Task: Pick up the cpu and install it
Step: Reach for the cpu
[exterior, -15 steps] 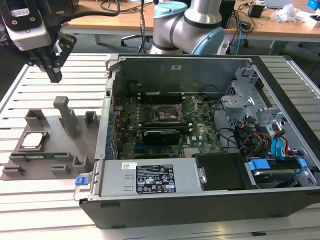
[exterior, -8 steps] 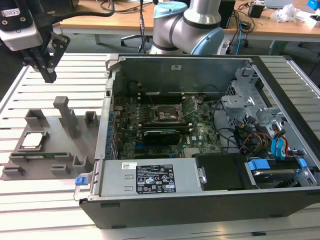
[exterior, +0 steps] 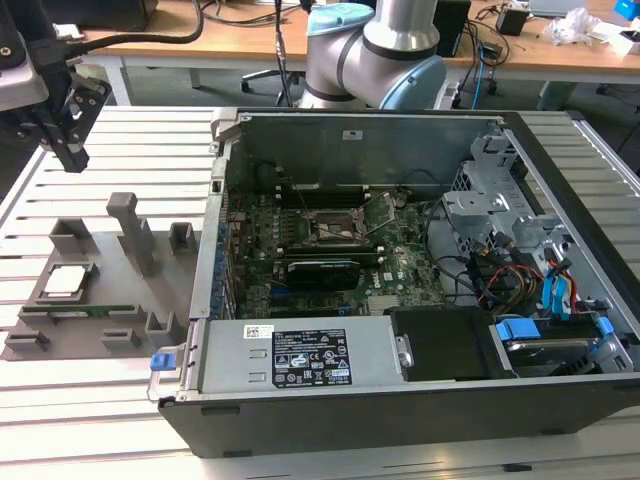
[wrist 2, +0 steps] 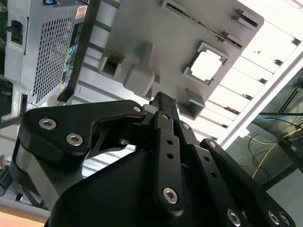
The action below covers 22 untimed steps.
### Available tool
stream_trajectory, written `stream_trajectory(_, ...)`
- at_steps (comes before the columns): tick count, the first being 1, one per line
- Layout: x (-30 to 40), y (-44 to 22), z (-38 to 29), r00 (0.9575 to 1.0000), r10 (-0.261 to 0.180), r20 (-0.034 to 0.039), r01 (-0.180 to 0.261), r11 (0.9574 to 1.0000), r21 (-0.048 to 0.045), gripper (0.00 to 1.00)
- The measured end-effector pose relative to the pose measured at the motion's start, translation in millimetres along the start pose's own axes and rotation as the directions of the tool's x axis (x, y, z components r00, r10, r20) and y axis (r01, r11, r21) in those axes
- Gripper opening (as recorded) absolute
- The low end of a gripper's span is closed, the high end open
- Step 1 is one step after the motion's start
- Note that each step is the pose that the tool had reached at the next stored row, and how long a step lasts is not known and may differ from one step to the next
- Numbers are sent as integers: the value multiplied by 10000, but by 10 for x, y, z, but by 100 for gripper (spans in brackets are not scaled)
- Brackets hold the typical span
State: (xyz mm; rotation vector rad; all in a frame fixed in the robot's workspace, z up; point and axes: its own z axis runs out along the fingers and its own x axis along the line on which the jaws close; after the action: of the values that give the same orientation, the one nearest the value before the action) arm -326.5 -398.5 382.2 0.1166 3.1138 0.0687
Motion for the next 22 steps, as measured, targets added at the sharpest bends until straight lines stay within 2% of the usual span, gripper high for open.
stream_trajectory(3, 54, -5, 27, 10000, 0, 0, 0, 10000, -2, 11)
stream_trajectory(4, 55, -6, 37, 10000, 0, -31, 0, 10000, 2, 11)
stream_trajectory(5, 56, -5, 47, 9999, -10, -137, 10, 10000, 16, 11)
stream_trajectory(6, 58, 4, 50, 9997, -140, -223, 143, 9998, 138, 11)
stream_trajectory(8, 69, 9, 51, 9992, -299, -257, 308, 9990, 331, 11)
stream_trajectory(9, 80, 16, 54, 9988, -404, -273, 417, 9979, 488, 11)
stream_trajectory(10, 100, 23, 59, 9987, -423, -275, 437, 9978, 493, 11)
stream_trajectory(12, 255, 30, 82, 9987, -434, -276, 447, 9979, 469, 11)
stream_trajectory(14, 321, 25, 114, 9987, -435, -275, 448, 9979, 466, 11)
stream_trajectory(15, 360, 20, 163, 9987, -435, -276, 448, 9979, 466, 11)
stream_trajectory(18, 425, 11, 241, 9987, -438, -277, 450, 9979, 467, 11)
stream_trajectory(22, 632, -6, 286, 9987, -439, -277, 452, 9979, 466, 11)
